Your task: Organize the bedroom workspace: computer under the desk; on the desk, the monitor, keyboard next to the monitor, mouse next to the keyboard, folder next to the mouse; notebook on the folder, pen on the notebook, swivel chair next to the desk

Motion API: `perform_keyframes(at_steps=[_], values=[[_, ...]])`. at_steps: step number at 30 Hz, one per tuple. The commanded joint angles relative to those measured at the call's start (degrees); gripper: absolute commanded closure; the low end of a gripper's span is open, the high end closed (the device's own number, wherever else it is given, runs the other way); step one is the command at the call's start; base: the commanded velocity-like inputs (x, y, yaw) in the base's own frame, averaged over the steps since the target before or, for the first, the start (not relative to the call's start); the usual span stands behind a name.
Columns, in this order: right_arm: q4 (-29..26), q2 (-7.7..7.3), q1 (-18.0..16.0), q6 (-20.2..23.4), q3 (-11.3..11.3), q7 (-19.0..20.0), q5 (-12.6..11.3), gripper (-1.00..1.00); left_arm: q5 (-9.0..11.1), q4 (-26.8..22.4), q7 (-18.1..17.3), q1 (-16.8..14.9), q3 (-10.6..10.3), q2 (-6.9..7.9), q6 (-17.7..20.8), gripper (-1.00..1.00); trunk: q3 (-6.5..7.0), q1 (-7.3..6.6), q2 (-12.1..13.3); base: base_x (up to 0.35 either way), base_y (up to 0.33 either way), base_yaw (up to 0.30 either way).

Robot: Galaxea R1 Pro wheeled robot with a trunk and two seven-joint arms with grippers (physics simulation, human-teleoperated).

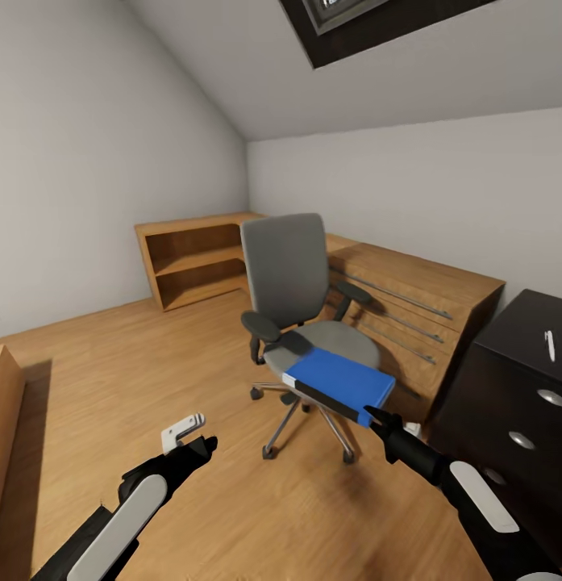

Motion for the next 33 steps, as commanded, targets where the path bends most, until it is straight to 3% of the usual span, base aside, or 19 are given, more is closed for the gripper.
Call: perform_keyframes(at_steps=[1, 6, 11, 18, 22, 24, 26, 29, 33], values=[[0.03, -0.09, -0.03, 0.03, 0.08, 0.25, 0.03, 1.0, 0.24, -0.08, 0.42, -0.06, -0.09, 0.04, 0.15, -1.0, 0.13, -0.27, 0.39, -0.301, -0.186, 0.0], [-0.84, -0.27, -0.03, -0.18, -2.29, 0.33, 0.07, 1.0, 0.31, -0.05, 0.41, -0.06, -0.04, 0.04, 0.15, -1.0, 1.03, -1.36, 2.39, -0.242, -0.161, 0.0], [-5.63, -0.7, 0.02, -0.63, -5.13, -0.01, 0.93, 1.0, 0.34, -0.05, 0.44, -0.06, -0.02, 0.04, 0.15, -1.0, 1.93, -2.46, 4.4, -0.058, -0.039, 0.0], [-14.08, -2.27, 0.9, -0.72, -6.07, -0.26, 2.69, 1.0, 0.32, -0.05, 0.45, -0.06, -0.02, 0.04, 0.15, -1.0, 3.18, -4.0, 7.21, -0.009, -0.006, 0.0], [-22.98, -2.51, 4.36, -1.25, -6.93, -0.62, 3.86, 1.0, 0.33, -0.05, 0.45, -0.06, -0.01, 0.04, 0.15, -1.0, 3.9, -4.88, 8.81, -0.001, -0.001, 0.0], [-27.98, -2.49, 6.92, -2.37, -7.84, -2.16, 4.19, 1.0, 0.29, -0.05, 0.45, -0.06, -0.01, 0.04, 0.15, -1.0, 4.26, -5.32, 9.61, 0.0, 0.0, 0.0], [-32.37, -2.35, 10.13, -5.04, -9.72, -6.11, 4.29, 1.0, 0.28, -0.05, 0.45, -0.06, -0.01, 0.04, 0.15, -1.0, 4.62, -5.76, 10.41, 0.0, 0.0, 0.0], [-34.38, -2.06, 11.93, -7.92, -12.21, -9.68, 4.27, 1.0, 0.3, -0.05, 0.45, -0.06, -0.06, 0.01, 0.15, -1.0, 5.16, -6.42, 11.62, 0.0, 0.0, 0.0], [-35.07, -1.83, 12.57, -9.12, -14.08, -10.68, 4.01, 1.0, 0.32, -0.05, 0.43, -0.06, -0.09, -0.03, 0.15, -1.0, 5.88, -7.29, 13.22, 0.0, 0.0, 0.0]])
